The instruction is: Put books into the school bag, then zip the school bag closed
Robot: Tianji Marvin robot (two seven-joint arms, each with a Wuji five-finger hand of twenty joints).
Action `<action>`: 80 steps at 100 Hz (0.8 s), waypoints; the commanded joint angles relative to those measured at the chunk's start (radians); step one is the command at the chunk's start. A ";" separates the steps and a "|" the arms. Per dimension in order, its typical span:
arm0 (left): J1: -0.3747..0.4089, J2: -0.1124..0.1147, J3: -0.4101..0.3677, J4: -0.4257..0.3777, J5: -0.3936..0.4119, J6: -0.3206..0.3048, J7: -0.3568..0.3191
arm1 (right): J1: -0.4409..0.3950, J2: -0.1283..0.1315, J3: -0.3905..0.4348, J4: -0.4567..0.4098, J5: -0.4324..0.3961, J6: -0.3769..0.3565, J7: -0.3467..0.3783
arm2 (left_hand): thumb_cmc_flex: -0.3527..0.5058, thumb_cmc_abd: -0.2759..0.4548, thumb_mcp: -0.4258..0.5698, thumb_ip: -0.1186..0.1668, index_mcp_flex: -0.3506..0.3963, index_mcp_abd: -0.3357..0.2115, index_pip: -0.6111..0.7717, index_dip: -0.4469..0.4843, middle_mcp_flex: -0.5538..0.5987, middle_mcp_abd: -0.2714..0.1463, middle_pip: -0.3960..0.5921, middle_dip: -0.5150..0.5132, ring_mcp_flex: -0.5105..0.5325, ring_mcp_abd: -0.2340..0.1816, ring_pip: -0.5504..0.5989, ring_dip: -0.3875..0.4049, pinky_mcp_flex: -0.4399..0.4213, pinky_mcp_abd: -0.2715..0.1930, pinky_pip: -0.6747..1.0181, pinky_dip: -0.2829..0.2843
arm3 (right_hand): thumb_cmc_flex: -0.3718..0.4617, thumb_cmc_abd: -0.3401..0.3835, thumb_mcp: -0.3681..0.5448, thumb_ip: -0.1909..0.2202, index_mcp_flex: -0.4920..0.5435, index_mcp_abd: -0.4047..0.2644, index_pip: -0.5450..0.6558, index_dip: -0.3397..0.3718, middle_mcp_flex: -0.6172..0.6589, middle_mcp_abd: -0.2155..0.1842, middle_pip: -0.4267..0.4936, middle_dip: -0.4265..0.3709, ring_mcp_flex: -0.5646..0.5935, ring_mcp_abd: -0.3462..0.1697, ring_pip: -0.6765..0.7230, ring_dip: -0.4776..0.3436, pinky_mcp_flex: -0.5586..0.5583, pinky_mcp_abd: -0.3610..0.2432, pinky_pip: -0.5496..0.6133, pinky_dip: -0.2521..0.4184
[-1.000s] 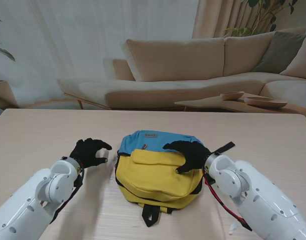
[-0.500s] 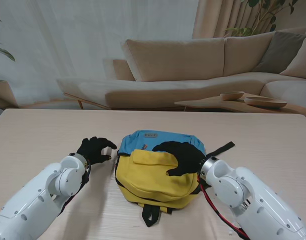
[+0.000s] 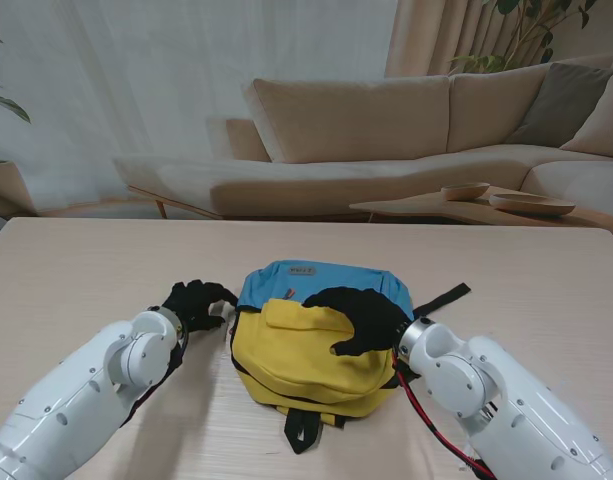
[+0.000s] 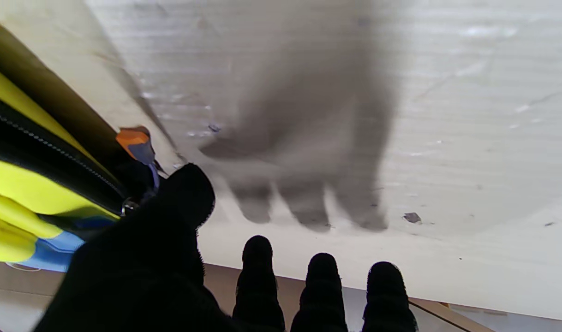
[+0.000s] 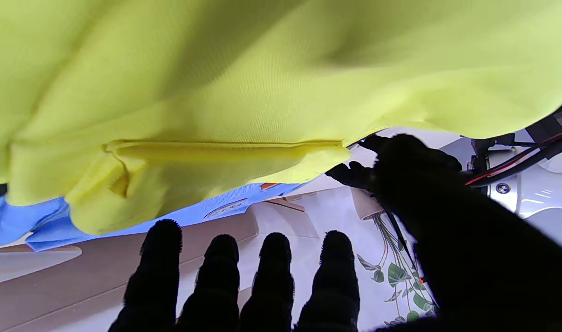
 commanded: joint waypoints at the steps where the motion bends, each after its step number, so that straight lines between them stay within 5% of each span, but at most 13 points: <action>1: -0.005 -0.004 0.005 0.001 -0.008 -0.004 -0.028 | -0.006 -0.007 -0.005 0.001 0.001 -0.002 0.015 | 0.027 -0.012 0.035 0.000 -0.020 -0.058 -0.001 -0.020 -0.050 -0.040 -0.028 -0.004 -0.028 -0.024 -0.019 0.021 -0.026 -0.034 -0.003 0.025 | 0.020 0.004 0.029 0.066 -0.009 -0.029 0.009 -0.012 0.019 0.008 0.006 0.012 0.028 -0.018 -0.004 0.005 -0.009 -0.029 -0.006 0.002; 16: -0.025 0.001 0.025 0.014 -0.008 -0.004 -0.055 | -0.008 -0.008 -0.005 0.001 0.005 -0.003 0.015 | 0.020 -0.008 0.024 0.001 0.007 -0.060 0.045 0.002 -0.056 -0.044 -0.054 0.019 -0.032 -0.027 -0.040 0.031 -0.037 -0.041 -0.007 0.028 | 0.016 0.009 0.031 0.068 -0.011 -0.030 0.018 -0.018 0.018 0.008 0.006 0.012 0.027 -0.018 -0.004 0.005 -0.008 -0.030 -0.005 0.003; 22: -0.029 0.000 0.030 0.016 -0.012 -0.001 -0.056 | -0.009 -0.008 -0.004 0.000 0.008 0.000 0.013 | 0.009 -0.013 0.023 0.002 0.052 -0.011 0.109 0.055 -0.056 -0.037 -0.048 0.037 -0.032 -0.028 -0.040 0.039 -0.039 -0.040 -0.008 0.028 | 0.015 0.012 0.033 0.069 -0.011 -0.033 0.021 -0.020 0.018 0.007 0.007 0.012 0.027 -0.017 -0.003 0.005 -0.009 -0.029 -0.004 0.003; 33: -0.030 0.003 0.031 0.014 -0.002 0.001 -0.064 | -0.010 -0.009 -0.004 0.002 0.010 -0.002 0.009 | 0.061 -0.085 -0.029 -0.040 0.063 0.052 0.317 0.322 -0.058 -0.031 -0.042 0.064 -0.031 -0.030 -0.039 0.047 -0.037 -0.037 -0.009 0.028 | 0.011 0.018 0.036 0.071 -0.009 -0.037 0.028 -0.024 0.020 0.008 0.007 0.012 0.029 -0.015 -0.002 0.005 -0.009 -0.028 -0.002 0.004; 43: -0.023 0.006 0.024 0.003 0.010 0.003 -0.070 | -0.012 -0.010 -0.004 0.002 0.016 0.002 0.005 | 0.091 -0.125 -0.032 -0.036 0.011 0.082 0.508 0.545 -0.062 -0.017 -0.044 0.084 -0.032 -0.030 -0.041 0.049 -0.034 -0.033 -0.009 0.026 | 0.010 0.021 0.040 0.074 -0.007 -0.042 0.034 -0.028 0.022 0.009 0.008 0.013 0.029 -0.013 -0.001 0.006 -0.009 -0.028 0.001 0.006; 54: -0.018 0.011 0.018 -0.007 0.045 -0.004 -0.079 | -0.011 -0.011 -0.006 0.005 0.020 0.001 0.002 | 0.099 -0.148 0.019 -0.040 0.016 0.110 0.617 0.689 -0.060 -0.022 -0.030 0.120 -0.030 -0.028 -0.035 0.054 -0.023 -0.027 -0.004 0.025 | 0.008 0.024 0.042 0.076 -0.006 -0.045 0.039 -0.032 0.022 0.009 0.009 0.013 0.029 -0.012 0.000 0.007 -0.009 -0.028 0.003 0.007; 68: -0.013 0.008 0.011 -0.006 0.048 -0.015 -0.059 | -0.012 -0.012 -0.006 0.006 0.025 0.003 -0.003 | 0.137 -0.131 -0.022 -0.046 0.060 0.128 0.648 0.721 -0.048 -0.014 0.014 0.144 -0.026 -0.021 -0.019 0.060 -0.021 -0.023 0.002 0.025 | 0.008 0.024 0.046 0.078 -0.002 -0.048 0.047 -0.037 0.026 0.010 0.010 0.014 0.032 -0.011 0.003 0.008 -0.007 -0.027 0.007 0.009; 80: -0.004 0.005 -0.003 -0.010 0.039 -0.029 -0.040 | -0.010 -0.013 -0.007 0.009 0.026 0.005 -0.006 | 0.163 -0.119 -0.080 -0.036 0.148 0.142 0.556 0.630 -0.030 -0.007 0.057 0.129 -0.023 -0.016 -0.007 0.059 -0.023 -0.021 0.004 0.023 | 0.008 0.026 0.051 0.080 0.004 -0.049 0.055 -0.042 0.030 0.011 0.013 0.015 0.036 -0.010 0.005 0.009 -0.006 -0.027 0.011 0.011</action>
